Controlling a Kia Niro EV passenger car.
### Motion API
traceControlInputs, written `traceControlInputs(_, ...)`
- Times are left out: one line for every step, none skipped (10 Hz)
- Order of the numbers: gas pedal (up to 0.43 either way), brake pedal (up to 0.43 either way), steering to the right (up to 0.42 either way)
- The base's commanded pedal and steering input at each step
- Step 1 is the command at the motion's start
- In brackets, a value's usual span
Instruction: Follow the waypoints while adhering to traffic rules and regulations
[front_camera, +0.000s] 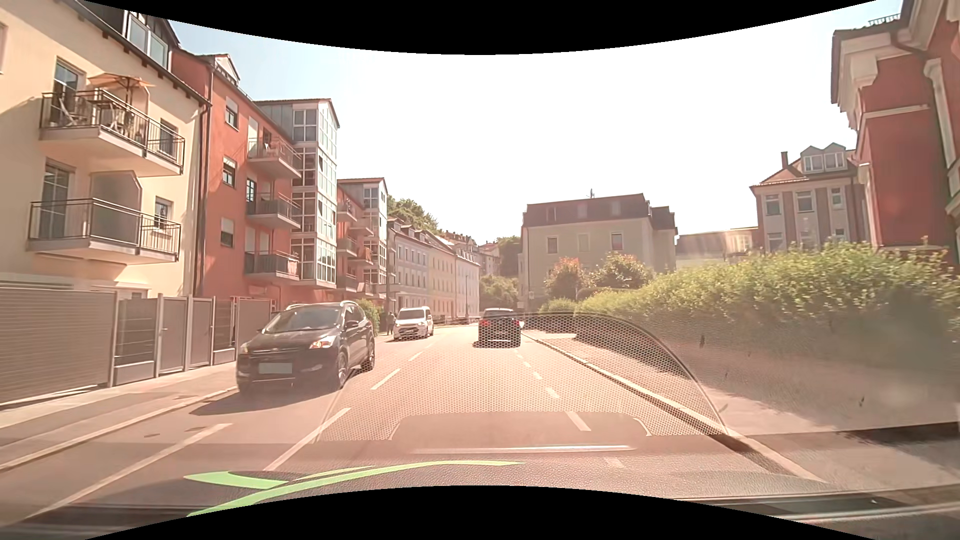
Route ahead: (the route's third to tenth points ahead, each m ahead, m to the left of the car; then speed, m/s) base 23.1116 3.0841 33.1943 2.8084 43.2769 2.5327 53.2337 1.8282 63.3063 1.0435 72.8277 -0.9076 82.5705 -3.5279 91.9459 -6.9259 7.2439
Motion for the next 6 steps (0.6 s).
traceControlInputs(0.311,0.000,0.010)
traceControlInputs(0.311,0.000,0.007)
traceControlInputs(0.311,0.000,0.004)
traceControlInputs(0.311,0.000,0.004)
traceControlInputs(0.311,0.000,0.004)
traceControlInputs(0.311,0.000,0.003)
